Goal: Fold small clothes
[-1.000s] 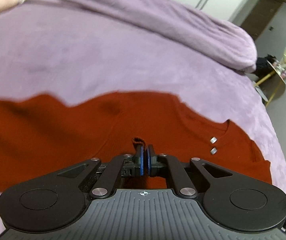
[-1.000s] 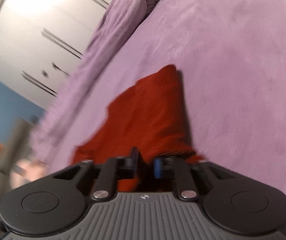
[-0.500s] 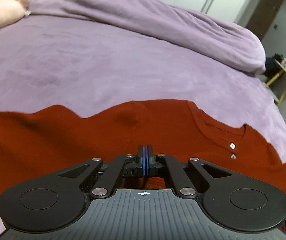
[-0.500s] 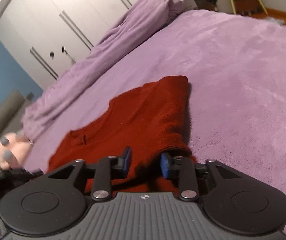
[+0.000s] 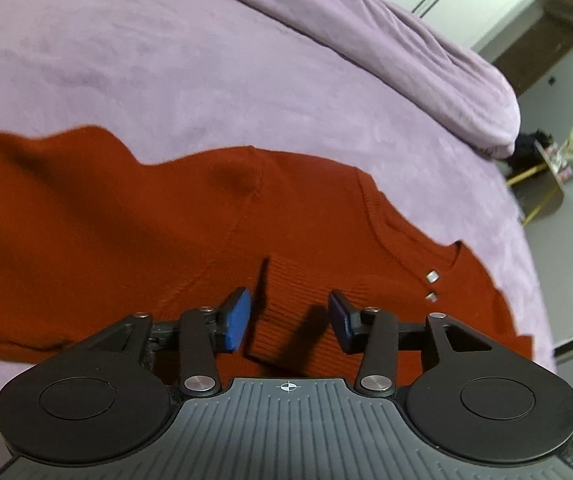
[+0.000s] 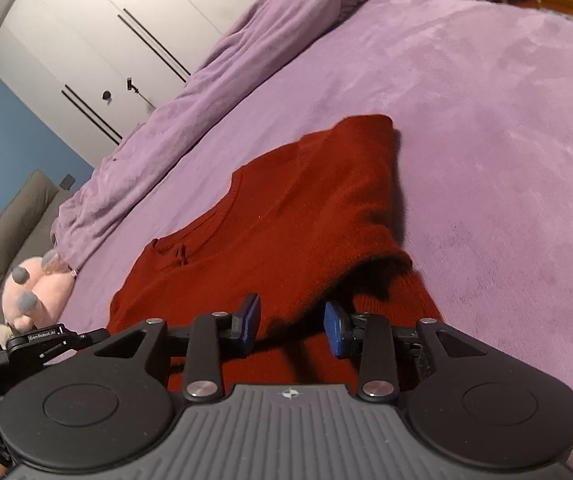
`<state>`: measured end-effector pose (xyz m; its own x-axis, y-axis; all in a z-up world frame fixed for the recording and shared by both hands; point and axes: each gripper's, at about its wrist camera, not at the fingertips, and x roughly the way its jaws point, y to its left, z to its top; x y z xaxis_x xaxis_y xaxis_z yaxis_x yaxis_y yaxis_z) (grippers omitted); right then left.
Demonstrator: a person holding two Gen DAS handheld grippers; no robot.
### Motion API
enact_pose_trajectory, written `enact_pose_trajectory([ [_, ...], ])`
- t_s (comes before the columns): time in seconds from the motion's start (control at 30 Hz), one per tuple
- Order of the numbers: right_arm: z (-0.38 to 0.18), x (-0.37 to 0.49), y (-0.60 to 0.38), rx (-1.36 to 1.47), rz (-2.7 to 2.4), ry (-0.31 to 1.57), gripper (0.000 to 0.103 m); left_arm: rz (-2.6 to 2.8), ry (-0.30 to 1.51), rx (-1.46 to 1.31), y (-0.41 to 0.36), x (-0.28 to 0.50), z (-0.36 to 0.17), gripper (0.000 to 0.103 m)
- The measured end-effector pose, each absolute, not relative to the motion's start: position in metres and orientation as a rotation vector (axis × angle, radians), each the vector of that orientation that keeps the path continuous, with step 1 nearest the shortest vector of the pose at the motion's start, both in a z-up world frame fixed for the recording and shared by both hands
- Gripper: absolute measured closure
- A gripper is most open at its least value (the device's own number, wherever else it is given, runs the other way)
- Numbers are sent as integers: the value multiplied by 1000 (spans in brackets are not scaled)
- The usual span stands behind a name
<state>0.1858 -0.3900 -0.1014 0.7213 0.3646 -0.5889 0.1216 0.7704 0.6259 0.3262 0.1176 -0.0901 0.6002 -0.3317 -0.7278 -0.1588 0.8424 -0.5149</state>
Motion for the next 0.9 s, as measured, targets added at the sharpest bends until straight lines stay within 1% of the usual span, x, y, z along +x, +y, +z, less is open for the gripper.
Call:
enact_pose_trajectory([
  [0.03, -102, 187, -390, 698, 145, 768, 70, -115, 943, -591, 117, 328, -91, 58],
  [0.07, -103, 187, -389, 701, 145, 768, 70, -118, 948, -588, 114, 330, -92, 68],
  [0.1, -103, 188, -387, 703, 147, 767, 70, -118, 959, -577, 111, 333, -94, 81],
  [0.17, -103, 192, -384, 701, 151, 769, 70, -107, 975, -549, 105, 336, -96, 91],
  [0.2, -104, 194, -383, 697, 153, 771, 70, -106, 965, -542, 104, 337, -96, 93],
  [0.23, -104, 196, -381, 689, 155, 775, 72, -103, 953, -530, 103, 337, -94, 94],
  [0.3, -103, 198, -378, 664, 145, 787, 78, -95, 901, -492, 101, 334, -84, 95],
  [0.37, -103, 198, -376, 656, 155, 791, 79, -90, 832, -453, 100, 329, -69, 95],
  [0.47, -101, 195, -375, 653, 189, 816, 78, -39, 753, -292, 91, 324, -53, 95],
  [0.57, -87, 184, -372, 602, 242, 795, 78, -16, 760, -227, 89, 323, -57, 95],
  [0.67, -70, 178, -375, 549, 240, 750, 78, -6, 789, -237, 90, 322, -67, 94],
  [0.7, -65, 178, -378, 541, 230, 733, 77, -6, 795, -242, 91, 321, -70, 94],
  [0.73, -63, 181, -380, 530, 213, 721, 74, -4, 800, -245, 90, 320, -72, 94],
  [0.83, -61, 198, -381, 474, 139, 732, 74, -1, 810, -254, 88, 319, -75, 94],
  [0.9, -65, 213, -371, 386, 121, 752, 74, -4, 808, -264, 88, 320, -74, 94],
])
